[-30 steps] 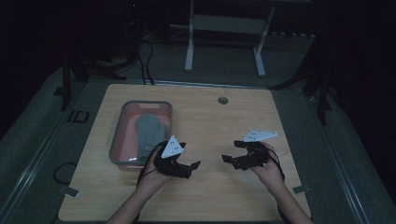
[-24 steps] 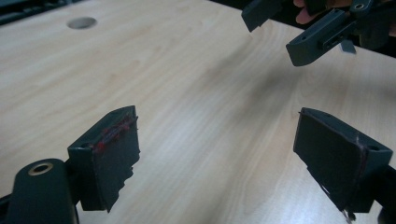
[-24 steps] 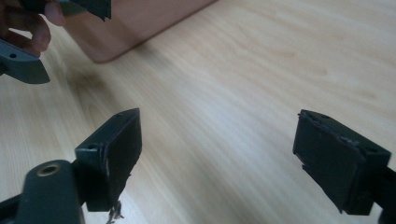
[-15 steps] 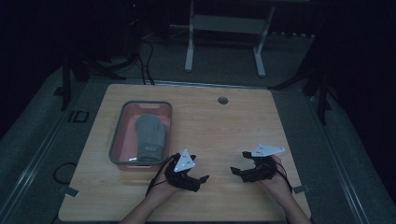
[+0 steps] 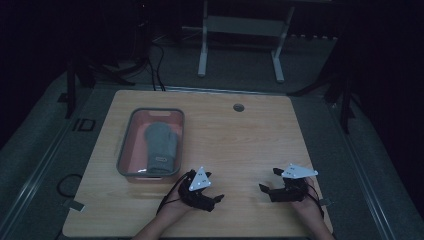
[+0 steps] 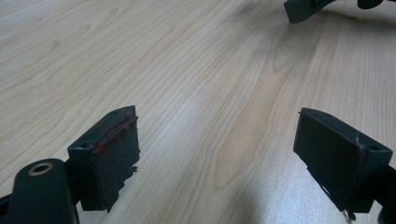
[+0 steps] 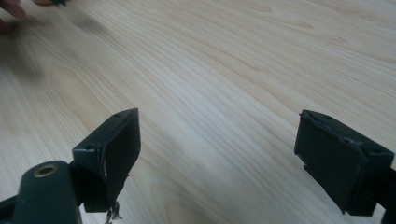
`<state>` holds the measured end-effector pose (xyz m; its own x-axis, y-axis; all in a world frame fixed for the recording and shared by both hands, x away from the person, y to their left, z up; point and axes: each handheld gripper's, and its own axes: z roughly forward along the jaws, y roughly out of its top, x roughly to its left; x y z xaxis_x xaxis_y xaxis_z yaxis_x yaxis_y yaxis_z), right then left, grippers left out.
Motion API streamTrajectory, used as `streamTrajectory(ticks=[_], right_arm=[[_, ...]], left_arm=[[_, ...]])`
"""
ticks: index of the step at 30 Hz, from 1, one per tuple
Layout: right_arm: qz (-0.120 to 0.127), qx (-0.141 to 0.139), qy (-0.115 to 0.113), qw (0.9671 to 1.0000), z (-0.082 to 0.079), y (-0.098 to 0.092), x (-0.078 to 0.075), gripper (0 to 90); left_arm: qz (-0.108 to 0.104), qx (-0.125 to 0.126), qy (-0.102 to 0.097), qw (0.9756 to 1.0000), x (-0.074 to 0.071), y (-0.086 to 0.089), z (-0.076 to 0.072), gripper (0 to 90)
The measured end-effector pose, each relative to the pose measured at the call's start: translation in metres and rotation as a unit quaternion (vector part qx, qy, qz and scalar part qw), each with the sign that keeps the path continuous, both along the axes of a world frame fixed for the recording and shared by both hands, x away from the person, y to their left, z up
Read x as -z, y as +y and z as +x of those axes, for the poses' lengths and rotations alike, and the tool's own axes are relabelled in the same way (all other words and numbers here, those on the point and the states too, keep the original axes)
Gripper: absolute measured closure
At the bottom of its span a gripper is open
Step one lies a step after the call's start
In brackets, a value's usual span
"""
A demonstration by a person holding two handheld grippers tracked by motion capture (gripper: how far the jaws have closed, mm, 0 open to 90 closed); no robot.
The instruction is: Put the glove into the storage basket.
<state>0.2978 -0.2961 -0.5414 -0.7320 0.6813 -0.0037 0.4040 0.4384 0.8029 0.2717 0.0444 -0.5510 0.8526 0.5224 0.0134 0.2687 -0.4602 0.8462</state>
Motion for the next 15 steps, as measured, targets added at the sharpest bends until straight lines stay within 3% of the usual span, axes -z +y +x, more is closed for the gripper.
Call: streamTrajectory(ticks=[8,11,15], right_arm=[[-0.015,0.023,0.004,0.9996,-0.006,-0.016,0.009,14.3],[-0.010,0.029,0.003,0.9995,-0.006,-0.018,0.010,14.3],[0.000,0.035,0.004,0.9994,-0.004,-0.021,0.010,14.6]], left_arm=[[-0.012,-0.006,0.001,0.9999,0.009,0.005,-0.002,14.6],[-0.003,-0.002,-0.001,1.0000,0.011,0.004,-0.003,14.6],[-0.008,-0.003,-0.003,1.0000,0.008,0.003,-0.003,14.6]])
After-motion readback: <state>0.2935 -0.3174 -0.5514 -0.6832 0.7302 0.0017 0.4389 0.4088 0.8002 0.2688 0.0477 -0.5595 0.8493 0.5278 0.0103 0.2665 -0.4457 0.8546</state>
